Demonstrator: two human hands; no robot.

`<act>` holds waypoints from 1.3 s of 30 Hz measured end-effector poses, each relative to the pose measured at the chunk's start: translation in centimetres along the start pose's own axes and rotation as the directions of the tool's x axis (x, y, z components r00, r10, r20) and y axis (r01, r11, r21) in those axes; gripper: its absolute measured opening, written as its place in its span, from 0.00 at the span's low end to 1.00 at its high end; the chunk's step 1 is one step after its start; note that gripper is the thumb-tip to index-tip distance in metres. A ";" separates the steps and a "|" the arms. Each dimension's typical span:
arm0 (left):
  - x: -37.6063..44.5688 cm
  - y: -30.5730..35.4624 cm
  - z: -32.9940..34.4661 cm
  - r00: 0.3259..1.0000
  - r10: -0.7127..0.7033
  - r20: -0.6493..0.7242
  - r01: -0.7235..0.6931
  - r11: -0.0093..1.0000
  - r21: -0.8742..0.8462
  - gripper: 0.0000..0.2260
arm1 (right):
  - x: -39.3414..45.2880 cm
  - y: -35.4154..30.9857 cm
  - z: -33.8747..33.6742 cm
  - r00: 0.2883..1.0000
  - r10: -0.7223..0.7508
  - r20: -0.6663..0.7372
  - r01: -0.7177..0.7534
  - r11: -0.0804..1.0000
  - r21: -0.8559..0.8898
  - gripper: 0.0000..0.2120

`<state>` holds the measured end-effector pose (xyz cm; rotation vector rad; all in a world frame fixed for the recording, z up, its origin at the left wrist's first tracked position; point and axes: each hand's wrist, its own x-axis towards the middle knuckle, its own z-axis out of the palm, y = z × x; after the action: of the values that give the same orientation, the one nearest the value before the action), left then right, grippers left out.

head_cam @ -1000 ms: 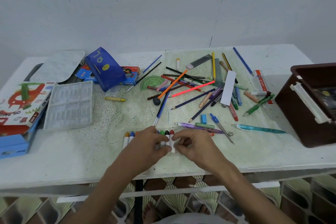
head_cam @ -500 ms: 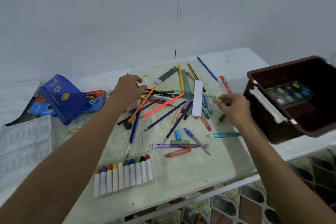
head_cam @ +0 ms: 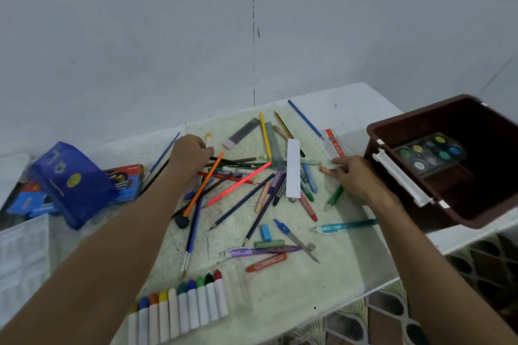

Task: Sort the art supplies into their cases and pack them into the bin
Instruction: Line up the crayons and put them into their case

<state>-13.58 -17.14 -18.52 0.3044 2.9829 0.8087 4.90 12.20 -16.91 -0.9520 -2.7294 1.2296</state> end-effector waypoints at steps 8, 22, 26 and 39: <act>-1.6 -0.5 -0.1 0.996 0.012 -0.093 -0.023 0.992 -0.123 0.11 | 0.8 -0.4 0.1 0.998 0.062 -0.010 -0.062 0.997 0.050 0.14; -8.3 -1.6 -2.3 0.986 -0.014 -0.167 -0.027 0.971 -0.239 0.10 | -1.3 -2.1 2.4 0.974 -0.174 -0.143 0.144 0.969 -0.201 0.12; -12.5 -1.2 -4.3 0.983 0.009 -0.185 -0.056 0.967 -0.248 0.07 | -4.7 -3.3 3.9 0.861 -0.494 -0.123 0.474 0.866 -0.156 0.10; -30.1 -1.3 -1.2 0.960 0.170 -0.225 -0.222 0.947 -0.232 0.07 | -17.6 -1.8 10.8 0.639 -0.766 0.075 0.701 0.620 0.352 0.07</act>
<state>15.60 -24.85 -18.63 0.5454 3.0120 1.3064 15.77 -5.32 -19.00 0.3791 -2.4779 1.4994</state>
